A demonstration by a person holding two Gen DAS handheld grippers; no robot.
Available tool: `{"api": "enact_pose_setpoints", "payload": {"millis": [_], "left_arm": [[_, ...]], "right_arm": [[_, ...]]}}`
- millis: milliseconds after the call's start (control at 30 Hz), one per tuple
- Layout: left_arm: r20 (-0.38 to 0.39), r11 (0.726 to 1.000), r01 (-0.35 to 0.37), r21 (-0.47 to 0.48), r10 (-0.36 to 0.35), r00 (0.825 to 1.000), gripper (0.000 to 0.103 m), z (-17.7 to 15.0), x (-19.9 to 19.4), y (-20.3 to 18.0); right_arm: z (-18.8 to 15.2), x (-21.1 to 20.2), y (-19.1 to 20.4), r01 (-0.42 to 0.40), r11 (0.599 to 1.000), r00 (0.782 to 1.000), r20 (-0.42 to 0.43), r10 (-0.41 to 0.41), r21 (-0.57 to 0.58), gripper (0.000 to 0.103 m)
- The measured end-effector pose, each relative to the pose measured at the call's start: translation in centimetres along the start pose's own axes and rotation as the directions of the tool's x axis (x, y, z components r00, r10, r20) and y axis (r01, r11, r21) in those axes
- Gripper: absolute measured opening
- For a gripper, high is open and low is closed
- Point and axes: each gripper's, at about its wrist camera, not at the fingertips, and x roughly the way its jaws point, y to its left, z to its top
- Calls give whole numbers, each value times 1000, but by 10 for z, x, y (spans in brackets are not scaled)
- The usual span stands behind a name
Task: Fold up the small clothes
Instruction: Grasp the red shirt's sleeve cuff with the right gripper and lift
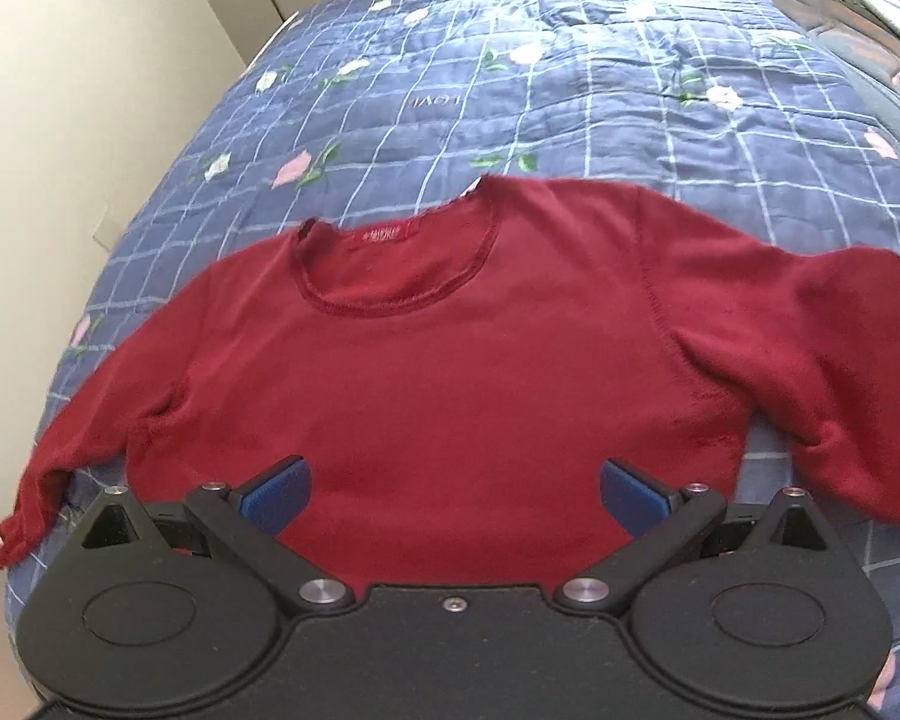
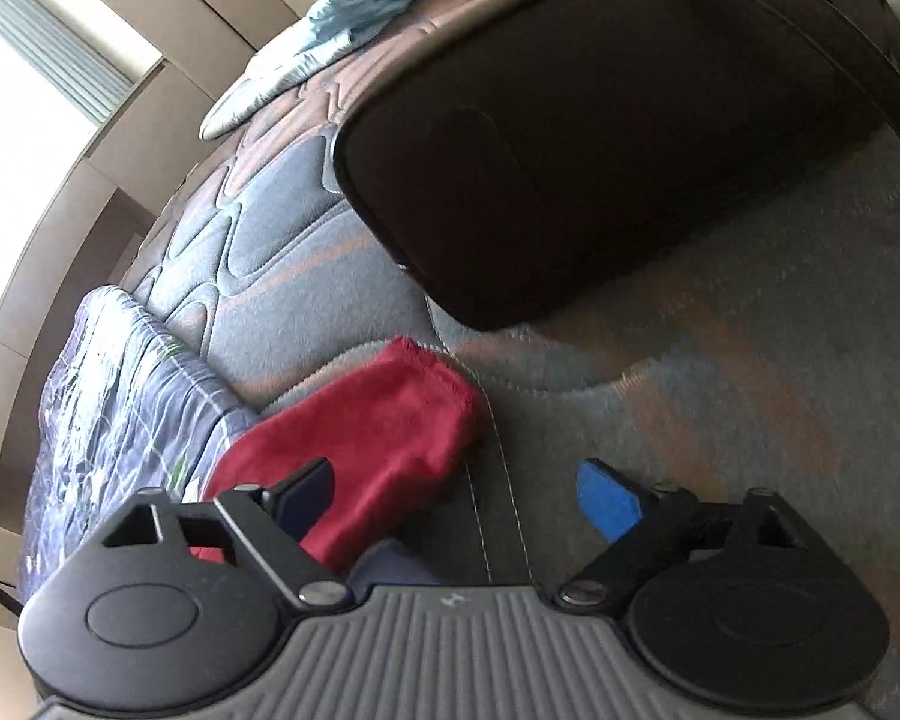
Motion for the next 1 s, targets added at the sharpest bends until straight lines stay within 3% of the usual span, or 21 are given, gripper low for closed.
{"api": "enact_pose_setpoints", "payload": {"millis": [200, 333, 567, 733, 833, 1000], "left_arm": [[-28, 998, -2, -62, 0, 1000, 102, -6, 22, 18], [-56, 993, -1, -114, -6, 998, 102, -3, 28, 29], [-66, 993, -26, -112, 18, 998, 102, -1, 31, 31], [-85, 988, -22, -152, 9, 996, 102, 2, 36, 38], [-85, 986, -13, -166, -1, 996, 102, 4, 37, 42], [-80, 984, 8, -176, -22, 997, 102, 3, 40, 49]], "right_arm": [[5, 15, 11, 24, 1000, 1000, -10, -24, -12, 51], [7, 14, 14, 54, 999, 998, -11, -54, 7, 8], [15, -28, 44, -11, 986, 988, 153, 36, -164, 6], [43, -63, 65, -30, 969, 956, 276, 99, -245, 6], [59, -66, 70, -37, 970, 953, 284, 107, -240, 6], [54, -64, 74, -34, 965, 960, 260, 104, -261, 6]]}}
